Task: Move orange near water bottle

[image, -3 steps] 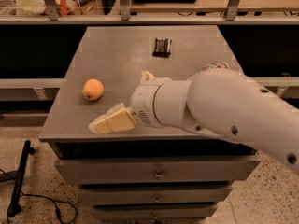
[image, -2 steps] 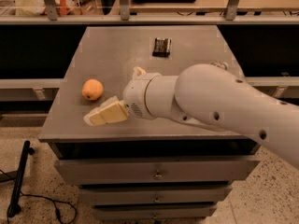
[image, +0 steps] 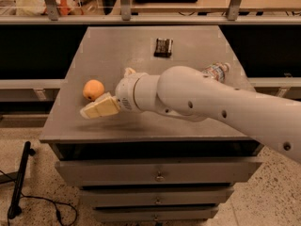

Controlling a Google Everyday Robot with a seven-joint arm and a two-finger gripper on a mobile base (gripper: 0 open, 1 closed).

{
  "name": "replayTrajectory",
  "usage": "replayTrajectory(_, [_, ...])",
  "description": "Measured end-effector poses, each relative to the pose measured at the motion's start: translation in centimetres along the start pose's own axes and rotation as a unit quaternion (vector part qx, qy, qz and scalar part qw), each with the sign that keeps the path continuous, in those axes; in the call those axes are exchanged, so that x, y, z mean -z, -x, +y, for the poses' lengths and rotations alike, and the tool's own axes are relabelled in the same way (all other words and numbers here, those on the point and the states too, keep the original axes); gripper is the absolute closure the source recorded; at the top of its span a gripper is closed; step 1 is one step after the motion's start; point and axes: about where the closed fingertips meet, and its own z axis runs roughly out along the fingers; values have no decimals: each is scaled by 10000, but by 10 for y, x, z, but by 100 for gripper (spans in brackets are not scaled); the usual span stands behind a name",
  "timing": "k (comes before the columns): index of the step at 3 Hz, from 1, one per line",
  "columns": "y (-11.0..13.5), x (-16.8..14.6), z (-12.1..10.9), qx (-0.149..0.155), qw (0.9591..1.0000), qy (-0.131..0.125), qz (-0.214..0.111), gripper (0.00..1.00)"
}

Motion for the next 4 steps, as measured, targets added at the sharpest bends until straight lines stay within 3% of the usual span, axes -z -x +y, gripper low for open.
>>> replayTrajectory(1, [2, -19, -9, -72, 9999, 2, -99, 0])
replayTrajectory(2, [20, -18, -13, -126, 9995, 83, -285, 0])
replayTrajectory(4, [8, -20, 3, -304, 9982, 515, -75, 0])
